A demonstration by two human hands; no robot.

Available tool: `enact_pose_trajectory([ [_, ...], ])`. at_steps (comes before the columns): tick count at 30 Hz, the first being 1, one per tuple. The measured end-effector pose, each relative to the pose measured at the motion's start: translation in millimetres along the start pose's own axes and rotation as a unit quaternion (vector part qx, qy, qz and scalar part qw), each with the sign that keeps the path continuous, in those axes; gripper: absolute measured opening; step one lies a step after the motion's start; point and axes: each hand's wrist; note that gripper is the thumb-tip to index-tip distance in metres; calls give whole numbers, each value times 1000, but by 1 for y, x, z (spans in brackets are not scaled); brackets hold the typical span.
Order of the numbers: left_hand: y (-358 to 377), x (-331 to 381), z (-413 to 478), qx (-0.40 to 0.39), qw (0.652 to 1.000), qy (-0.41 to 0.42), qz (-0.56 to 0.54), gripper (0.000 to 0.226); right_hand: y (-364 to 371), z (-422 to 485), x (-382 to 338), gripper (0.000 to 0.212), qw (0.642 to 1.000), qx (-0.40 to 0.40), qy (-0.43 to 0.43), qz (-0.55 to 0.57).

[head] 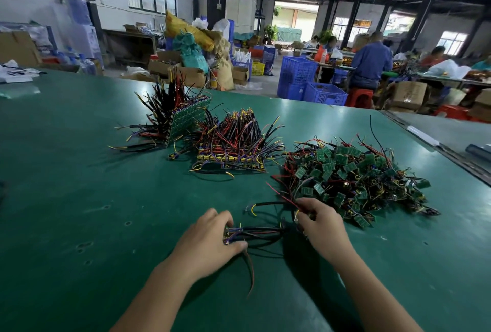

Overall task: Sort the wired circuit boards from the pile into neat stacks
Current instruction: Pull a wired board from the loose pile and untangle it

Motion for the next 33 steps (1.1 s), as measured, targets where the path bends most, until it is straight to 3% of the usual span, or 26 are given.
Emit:
enact_pose_trajectory([
  [6,-10,3,3,98,989,29,-104,7,1,-1,0,35,996,-31,-41,-76],
  [9,-15,9,3,126,972,-3,-199,25,0,0,0,35,994,-43,-40,-90],
  [12,-19,14,3,123,941,-33,-313,36,-1,0,-1,33,991,-46,-39,-117],
  [17,-23,19,4,118,879,-47,-459,25,-7,-2,-4,31,991,-83,-42,-97],
  [19,-21,21,4,99,874,-58,-473,21,-9,-3,-5,27,990,-73,-64,-100],
  [22,-16,27,3,46,879,-74,-469,21,-9,-9,-13,21,987,13,-127,-95],
  [24,-11,33,1,7,879,-75,-471,24,-7,-16,-24,31,983,55,-173,-26],
  [26,-5,38,0,-16,879,-69,-472,24,-1,-23,-34,41,981,13,-160,106],
  [28,1,40,-3,-19,888,-55,-456,24,8,-30,-43,22,963,-83,-125,224],
  [30,4,41,-5,-8,893,-33,-449,31,12,-34,-46,14,938,-174,-93,286],
  [33,5,41,-4,21,894,-29,-446,36,11,-33,-46,13,908,-238,-66,338],
])
Point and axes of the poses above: each hand's wrist, its own z-axis towards the middle knuckle, its own y-axis out of the palm, x = y × z, and after that the axes turned 5 degrees about -z, right-handed
